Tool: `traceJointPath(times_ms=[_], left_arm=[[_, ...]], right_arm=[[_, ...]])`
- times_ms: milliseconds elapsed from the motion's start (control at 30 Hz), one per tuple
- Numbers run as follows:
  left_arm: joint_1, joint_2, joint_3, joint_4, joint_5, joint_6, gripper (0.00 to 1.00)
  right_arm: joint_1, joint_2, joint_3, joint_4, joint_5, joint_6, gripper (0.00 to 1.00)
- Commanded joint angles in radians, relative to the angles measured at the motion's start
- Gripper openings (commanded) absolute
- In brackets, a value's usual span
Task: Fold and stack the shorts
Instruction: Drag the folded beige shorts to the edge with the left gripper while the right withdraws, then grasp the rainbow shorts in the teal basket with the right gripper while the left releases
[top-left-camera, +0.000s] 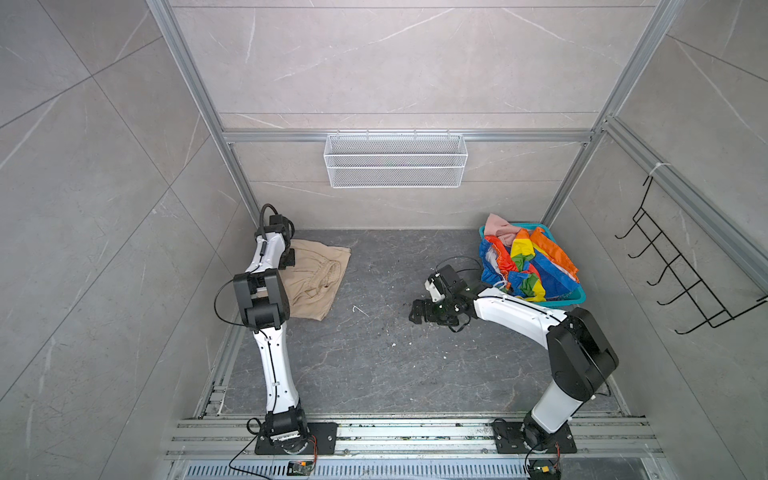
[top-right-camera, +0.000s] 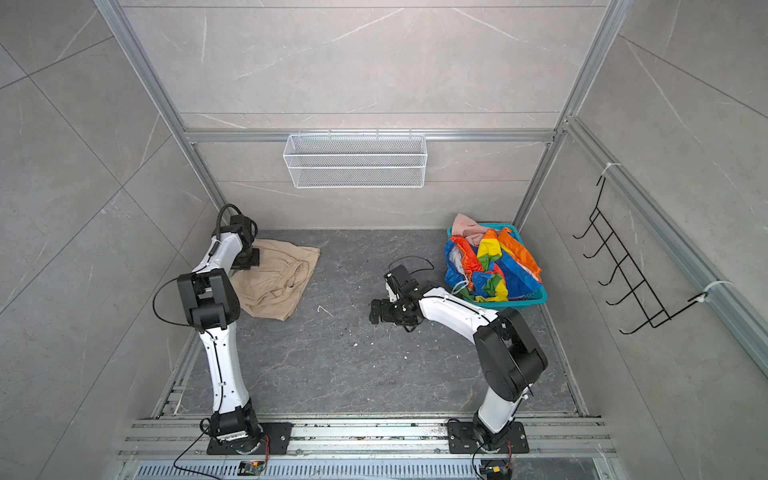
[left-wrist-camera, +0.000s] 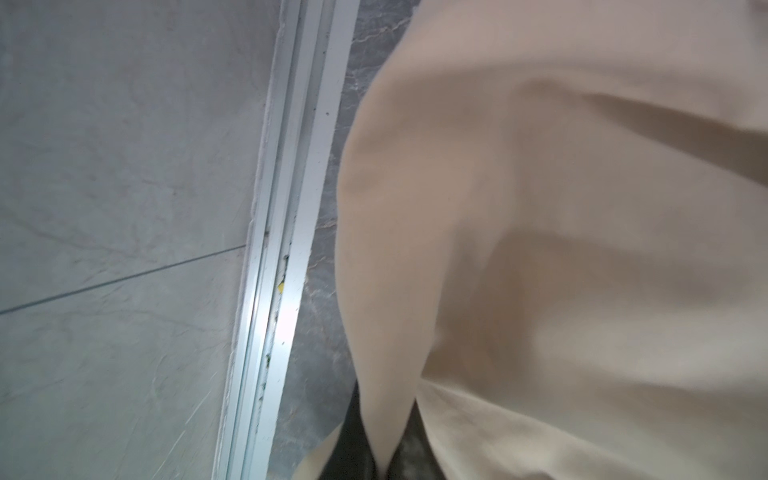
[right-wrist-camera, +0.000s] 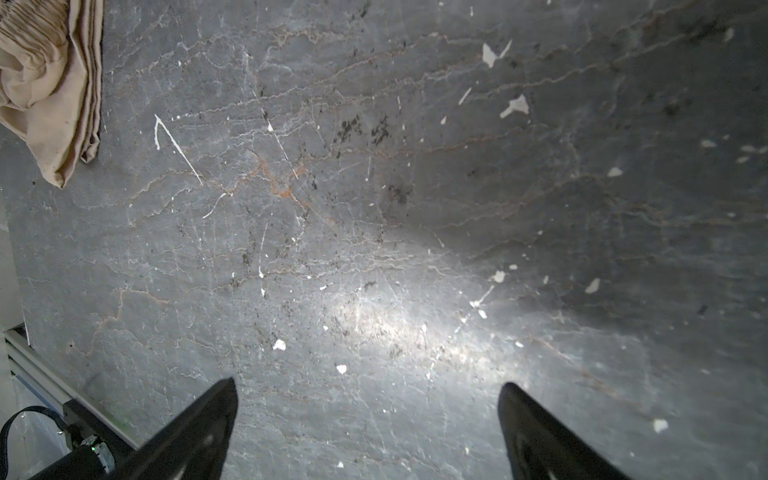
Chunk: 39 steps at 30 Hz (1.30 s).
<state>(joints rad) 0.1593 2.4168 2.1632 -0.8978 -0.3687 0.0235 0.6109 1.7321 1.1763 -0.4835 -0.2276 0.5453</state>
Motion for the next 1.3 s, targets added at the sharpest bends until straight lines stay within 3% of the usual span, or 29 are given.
traceJointPath(times_ms=[0,300,767,800,833,900,933,967,1133,1267], left_arm=[[0.033,0.007,0.015,-0.019,-0.012,0.003,0.0],[0.055,0.013,0.014,-0.01,0.052,-0.02,0.0],[0.055,0.025,0.047,-0.049,0.063,-0.055,0.0],[0.055,0.022,0.06,-0.064,0.063,-0.061,0.07],[0.055,0.014,0.075,-0.079,0.063,-0.067,0.27],[0.055,-0.018,0.089,-0.09,0.061,-0.074,0.51],[0.055,-0.044,0.093,-0.091,0.06,-0.079,0.86],[0.054,-0.071,0.097,-0.089,0.066,-0.084,0.99],[0.027,-0.211,0.097,-0.084,0.16,-0.112,1.0],[-0.105,-0.308,0.069,-0.057,0.121,-0.084,1.0]], right_arm=[[-0.002,0.027,0.042,-0.038,-0.014,-0.015,0.99],[-0.002,0.014,0.037,-0.041,-0.022,0.005,0.99],[-0.002,-0.036,0.047,-0.09,0.006,-0.01,0.99],[-0.004,-0.046,0.053,-0.101,0.013,-0.014,0.99],[-0.009,-0.06,0.061,-0.115,0.019,-0.02,0.99],[-0.032,-0.092,0.083,-0.146,0.021,-0.036,0.99],[-0.052,-0.111,0.098,-0.167,0.026,-0.047,0.99],[-0.076,-0.129,0.118,-0.192,0.033,-0.061,0.99],[-0.213,-0.192,0.228,-0.301,0.098,-0.128,0.99],[-0.388,-0.222,0.294,-0.34,0.126,-0.117,0.99]])
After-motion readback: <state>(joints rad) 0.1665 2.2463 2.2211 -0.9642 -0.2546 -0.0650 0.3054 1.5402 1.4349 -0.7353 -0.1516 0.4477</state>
